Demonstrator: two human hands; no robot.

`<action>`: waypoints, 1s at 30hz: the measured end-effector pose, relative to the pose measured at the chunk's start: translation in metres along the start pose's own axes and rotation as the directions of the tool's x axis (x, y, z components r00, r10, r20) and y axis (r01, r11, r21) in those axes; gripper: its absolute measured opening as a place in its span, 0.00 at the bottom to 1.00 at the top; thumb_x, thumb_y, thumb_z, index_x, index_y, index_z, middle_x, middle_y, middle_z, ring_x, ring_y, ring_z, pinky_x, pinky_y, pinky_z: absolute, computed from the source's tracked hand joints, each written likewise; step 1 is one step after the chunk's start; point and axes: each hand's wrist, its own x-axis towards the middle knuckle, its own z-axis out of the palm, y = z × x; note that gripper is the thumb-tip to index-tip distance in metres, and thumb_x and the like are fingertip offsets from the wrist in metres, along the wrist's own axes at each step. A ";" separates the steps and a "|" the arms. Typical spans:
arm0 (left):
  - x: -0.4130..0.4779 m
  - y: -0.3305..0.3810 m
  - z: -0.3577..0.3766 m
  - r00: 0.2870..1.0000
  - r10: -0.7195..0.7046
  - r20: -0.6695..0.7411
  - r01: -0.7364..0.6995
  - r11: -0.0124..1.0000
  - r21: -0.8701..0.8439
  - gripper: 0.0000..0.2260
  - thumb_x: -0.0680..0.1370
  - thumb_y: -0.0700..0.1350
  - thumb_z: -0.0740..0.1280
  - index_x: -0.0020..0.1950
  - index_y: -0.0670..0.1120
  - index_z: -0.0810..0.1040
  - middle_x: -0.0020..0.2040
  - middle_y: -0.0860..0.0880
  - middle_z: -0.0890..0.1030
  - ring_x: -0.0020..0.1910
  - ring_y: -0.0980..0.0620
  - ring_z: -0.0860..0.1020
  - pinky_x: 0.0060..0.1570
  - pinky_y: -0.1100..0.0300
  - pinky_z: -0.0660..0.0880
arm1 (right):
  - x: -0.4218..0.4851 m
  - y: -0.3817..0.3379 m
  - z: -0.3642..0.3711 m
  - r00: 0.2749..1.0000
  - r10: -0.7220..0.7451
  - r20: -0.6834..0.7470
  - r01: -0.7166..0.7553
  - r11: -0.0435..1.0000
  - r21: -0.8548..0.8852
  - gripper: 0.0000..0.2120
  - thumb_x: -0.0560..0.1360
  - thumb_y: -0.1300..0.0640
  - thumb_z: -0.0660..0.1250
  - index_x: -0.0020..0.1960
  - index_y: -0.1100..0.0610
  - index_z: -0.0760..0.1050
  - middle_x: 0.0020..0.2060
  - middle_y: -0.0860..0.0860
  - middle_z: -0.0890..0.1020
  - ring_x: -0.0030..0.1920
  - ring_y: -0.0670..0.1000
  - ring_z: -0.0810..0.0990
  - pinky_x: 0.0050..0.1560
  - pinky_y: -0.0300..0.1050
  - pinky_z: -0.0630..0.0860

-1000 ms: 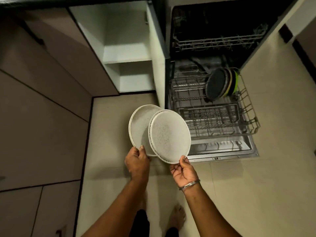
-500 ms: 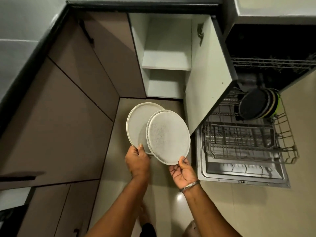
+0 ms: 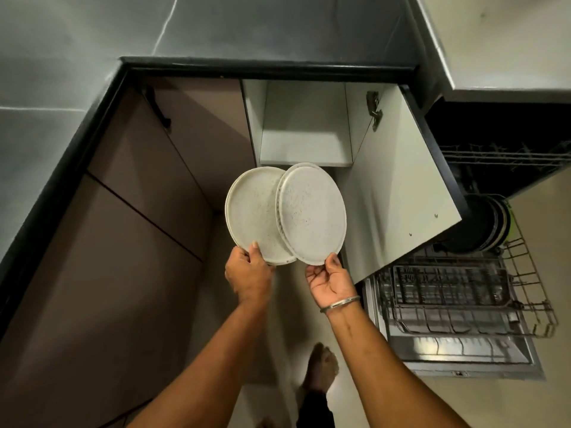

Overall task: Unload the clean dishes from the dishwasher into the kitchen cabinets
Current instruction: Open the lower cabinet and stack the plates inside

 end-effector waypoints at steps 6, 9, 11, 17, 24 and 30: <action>0.048 0.039 0.051 1.000 0.023 -0.010 -0.024 0.997 -0.067 0.08 0.83 0.46 0.68 0.44 0.45 0.79 0.42 0.47 0.83 0.39 0.48 0.85 0.35 0.52 0.84 | 0.054 -0.016 0.058 1.000 -0.006 0.011 0.005 0.999 0.041 0.09 0.82 0.65 0.59 0.48 0.56 0.76 0.36 0.51 0.86 0.30 0.47 0.81 0.31 0.40 0.78; 0.071 0.057 0.079 1.000 0.016 0.013 -0.015 0.996 -0.091 0.07 0.83 0.45 0.67 0.47 0.45 0.80 0.44 0.47 0.84 0.42 0.48 0.86 0.36 0.53 0.84 | 0.082 -0.027 0.085 1.000 -0.012 -0.010 0.013 0.998 0.053 0.09 0.82 0.65 0.59 0.48 0.55 0.75 0.34 0.50 0.85 0.28 0.47 0.80 0.30 0.39 0.78; 0.086 0.066 0.100 1.000 0.011 0.021 -0.010 0.997 -0.082 0.07 0.83 0.45 0.67 0.47 0.44 0.80 0.44 0.47 0.84 0.42 0.48 0.86 0.36 0.54 0.84 | 0.099 -0.036 0.104 1.000 -0.025 -0.014 0.026 0.998 0.052 0.10 0.82 0.65 0.59 0.48 0.55 0.75 0.34 0.50 0.85 0.28 0.47 0.81 0.30 0.39 0.78; 0.129 0.087 0.155 0.996 -0.087 0.024 0.090 0.979 -0.181 0.09 0.83 0.44 0.68 0.43 0.47 0.77 0.45 0.45 0.83 0.43 0.46 0.85 0.36 0.54 0.84 | 0.155 -0.059 0.142 0.996 -0.089 -0.030 0.090 0.995 0.042 0.10 0.84 0.64 0.58 0.48 0.57 0.76 0.32 0.50 0.85 0.28 0.46 0.82 0.31 0.39 0.80; 0.185 0.091 0.203 0.976 -0.173 0.134 0.199 0.954 -0.223 0.08 0.83 0.43 0.68 0.45 0.53 0.78 0.47 0.53 0.82 0.49 0.48 0.83 0.41 0.50 0.85 | 0.219 -0.071 0.167 0.978 -0.209 -0.020 0.208 0.978 -0.031 0.06 0.83 0.61 0.61 0.56 0.57 0.76 0.37 0.51 0.87 0.34 0.47 0.85 0.32 0.40 0.81; 0.237 0.077 0.244 0.969 -0.153 0.194 0.196 0.955 -0.221 0.12 0.84 0.44 0.65 0.60 0.36 0.77 0.56 0.43 0.81 0.49 0.43 0.84 0.38 0.52 0.84 | 0.276 -0.078 0.187 0.962 -0.274 -0.015 0.272 0.960 -0.074 0.07 0.83 0.59 0.62 0.59 0.58 0.75 0.37 0.53 0.87 0.36 0.49 0.86 0.35 0.42 0.82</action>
